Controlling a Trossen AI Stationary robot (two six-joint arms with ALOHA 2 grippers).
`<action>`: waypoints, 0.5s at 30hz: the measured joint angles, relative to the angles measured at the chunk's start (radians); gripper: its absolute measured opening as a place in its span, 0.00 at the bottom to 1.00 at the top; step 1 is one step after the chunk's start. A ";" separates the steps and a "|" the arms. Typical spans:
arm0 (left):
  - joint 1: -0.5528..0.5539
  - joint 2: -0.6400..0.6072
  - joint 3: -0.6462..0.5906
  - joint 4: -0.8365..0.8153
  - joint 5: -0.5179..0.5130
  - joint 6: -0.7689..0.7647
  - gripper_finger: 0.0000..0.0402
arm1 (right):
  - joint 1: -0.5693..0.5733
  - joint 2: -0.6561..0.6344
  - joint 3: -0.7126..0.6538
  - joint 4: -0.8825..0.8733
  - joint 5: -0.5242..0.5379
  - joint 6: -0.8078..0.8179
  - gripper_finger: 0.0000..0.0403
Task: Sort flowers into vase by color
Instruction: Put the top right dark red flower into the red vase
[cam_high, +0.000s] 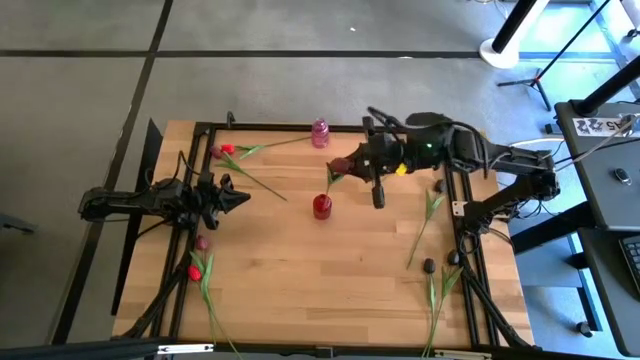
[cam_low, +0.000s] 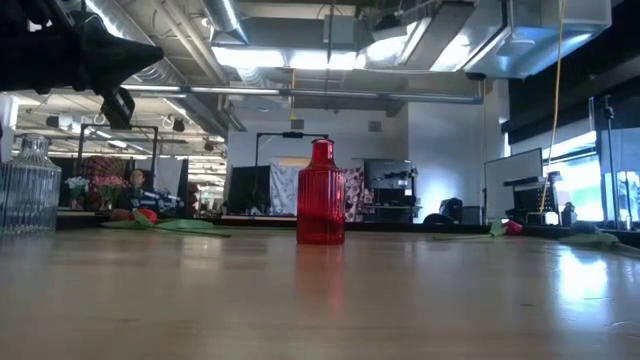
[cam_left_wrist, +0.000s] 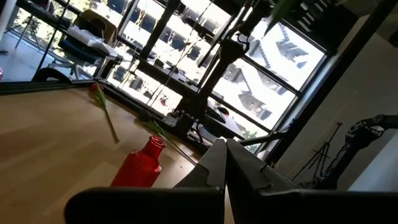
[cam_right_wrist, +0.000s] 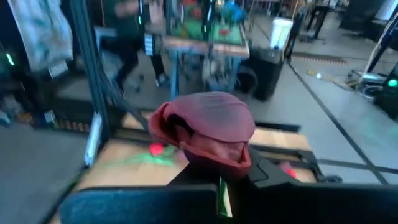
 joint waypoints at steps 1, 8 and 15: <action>0.000 0.000 0.000 0.000 0.000 0.000 0.00 | 0.014 0.000 0.000 0.017 0.030 0.013 0.01; 0.000 0.000 0.000 0.000 0.000 0.000 0.00 | 0.049 0.036 -0.002 0.042 0.336 0.028 0.01; 0.000 0.000 0.000 0.000 0.000 0.000 0.00 | 0.029 0.077 -0.003 -0.028 0.345 0.046 0.01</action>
